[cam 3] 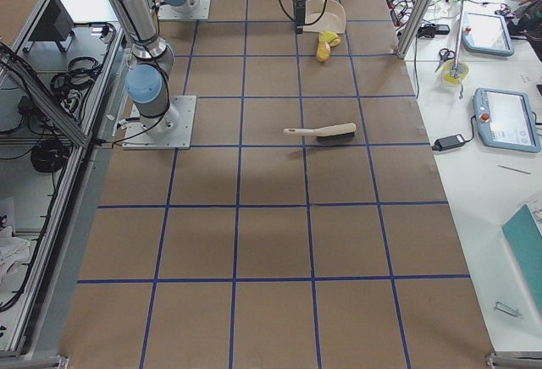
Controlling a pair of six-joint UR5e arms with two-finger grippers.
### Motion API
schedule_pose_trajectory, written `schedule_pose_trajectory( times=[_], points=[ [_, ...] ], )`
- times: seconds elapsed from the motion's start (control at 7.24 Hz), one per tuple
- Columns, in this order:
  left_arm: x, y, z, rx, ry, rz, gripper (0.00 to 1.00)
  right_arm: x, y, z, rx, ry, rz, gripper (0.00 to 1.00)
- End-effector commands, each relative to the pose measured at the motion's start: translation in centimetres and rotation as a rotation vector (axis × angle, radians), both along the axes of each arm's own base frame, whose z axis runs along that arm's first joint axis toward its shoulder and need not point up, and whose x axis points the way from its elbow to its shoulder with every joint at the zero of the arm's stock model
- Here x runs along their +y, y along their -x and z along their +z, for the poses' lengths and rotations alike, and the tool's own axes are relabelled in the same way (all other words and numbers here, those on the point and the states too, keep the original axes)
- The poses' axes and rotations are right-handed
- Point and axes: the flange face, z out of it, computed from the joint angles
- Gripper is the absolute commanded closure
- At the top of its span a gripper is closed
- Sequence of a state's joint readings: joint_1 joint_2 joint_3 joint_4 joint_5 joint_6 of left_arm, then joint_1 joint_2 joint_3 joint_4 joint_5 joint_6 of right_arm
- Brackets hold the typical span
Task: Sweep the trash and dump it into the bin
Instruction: 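Reach the left gripper to the dustpan handle while the right gripper reaches the brush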
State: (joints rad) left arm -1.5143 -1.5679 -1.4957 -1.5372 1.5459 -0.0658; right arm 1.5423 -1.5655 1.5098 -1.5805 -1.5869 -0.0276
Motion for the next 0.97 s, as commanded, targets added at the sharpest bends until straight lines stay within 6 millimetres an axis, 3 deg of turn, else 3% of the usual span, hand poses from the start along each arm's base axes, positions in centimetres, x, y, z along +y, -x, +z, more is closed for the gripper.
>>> schedule_pose_trajectory(
  times=[0.0,0.28,0.41,0.55,0.69,0.83],
  points=[
    [-0.9,-0.2,-2.1,-0.014,-0.028,-0.108,0.00,0.3,0.2,-0.1,0.007,-0.016,-0.012,0.00],
    [-2.3,-0.6,-7.1,-0.019,-0.052,-0.172,0.00,0.2,0.5,-0.1,0.015,-0.019,0.032,0.00],
    [-2.7,-0.7,-8.3,-0.027,-0.031,-0.227,0.00,-0.1,1.1,-0.5,0.019,-0.023,0.123,0.00],
    [-3.0,-0.9,-9.6,-0.043,-0.043,-0.384,0.00,-0.7,3.8,-0.6,0.010,-0.028,0.132,0.00],
    [-4.2,-1.2,-10.3,-0.073,-0.008,-0.541,0.00,-1.3,8.1,-0.9,0.012,-0.035,0.184,0.00],
    [-5.3,-1.9,-10.9,-0.143,0.013,-0.724,0.00,-1.2,12.3,-2.8,0.002,-0.063,0.224,0.00]
  ],
)
